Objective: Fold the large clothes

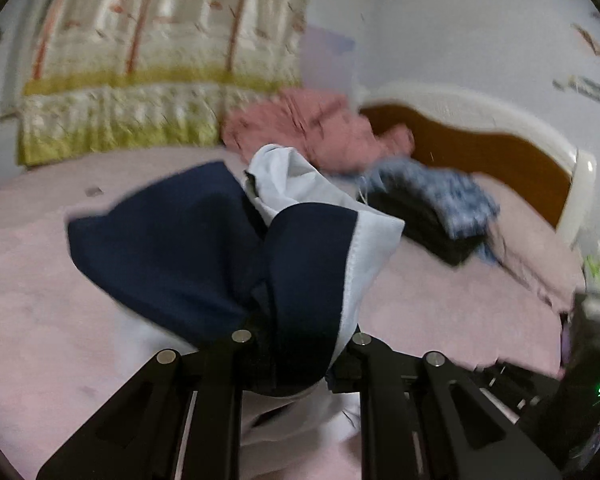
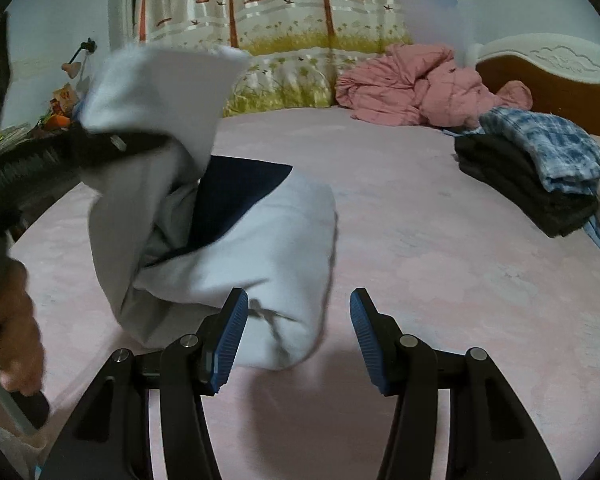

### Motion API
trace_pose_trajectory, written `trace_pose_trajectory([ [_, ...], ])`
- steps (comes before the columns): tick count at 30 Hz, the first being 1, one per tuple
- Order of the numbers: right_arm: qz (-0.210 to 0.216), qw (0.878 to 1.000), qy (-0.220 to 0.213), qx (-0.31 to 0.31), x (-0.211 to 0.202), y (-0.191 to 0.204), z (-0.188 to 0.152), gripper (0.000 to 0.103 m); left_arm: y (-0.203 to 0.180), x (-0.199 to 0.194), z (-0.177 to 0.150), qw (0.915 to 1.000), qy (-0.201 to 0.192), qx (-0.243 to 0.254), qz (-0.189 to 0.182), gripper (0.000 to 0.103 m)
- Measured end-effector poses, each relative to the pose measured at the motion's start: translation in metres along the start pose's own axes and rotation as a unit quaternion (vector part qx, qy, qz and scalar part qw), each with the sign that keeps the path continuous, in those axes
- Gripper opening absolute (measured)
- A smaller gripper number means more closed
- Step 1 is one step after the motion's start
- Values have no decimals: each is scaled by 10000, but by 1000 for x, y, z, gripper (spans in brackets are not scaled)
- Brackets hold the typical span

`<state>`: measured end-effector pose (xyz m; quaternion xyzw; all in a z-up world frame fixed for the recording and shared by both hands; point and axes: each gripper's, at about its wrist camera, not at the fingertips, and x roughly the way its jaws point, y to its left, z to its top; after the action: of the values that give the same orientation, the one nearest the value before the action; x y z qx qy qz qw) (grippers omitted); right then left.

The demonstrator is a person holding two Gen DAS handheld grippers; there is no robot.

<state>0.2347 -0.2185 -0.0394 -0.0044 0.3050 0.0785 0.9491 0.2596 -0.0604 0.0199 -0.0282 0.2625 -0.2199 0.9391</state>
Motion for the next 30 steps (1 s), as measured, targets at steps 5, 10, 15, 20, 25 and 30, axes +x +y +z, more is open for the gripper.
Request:
trace_pose_trajectory([
  [5, -144, 9997, 34, 205, -3, -25, -3, 55, -2, 51, -53, 9973, 678, 254, -89, 15],
  [10, -294, 9980, -168, 525, -19, -57, 2, 56, -3, 32, -53, 9983, 499, 271, -147, 20],
  [15, -140, 9970, -481, 591, -34, -68, 23, 56, -15, -24, -66, 9978, -104, 496, -439, 89],
  [20, 375, 9960, -708, 387, -40, -46, 49, 61, -2, -70, -74, 9980, -474, 417, 93, 90],
  [25, 1242, 9900, -667, -11, -21, 7, 75, 62, 56, -64, -56, 9948, -232, -457, 879, 96],
  [30, 1755, 9824, -212, -606, 28, 57, 104, 62, 119, -21, -62, 9825, 345, -1774, 443, 93],
])
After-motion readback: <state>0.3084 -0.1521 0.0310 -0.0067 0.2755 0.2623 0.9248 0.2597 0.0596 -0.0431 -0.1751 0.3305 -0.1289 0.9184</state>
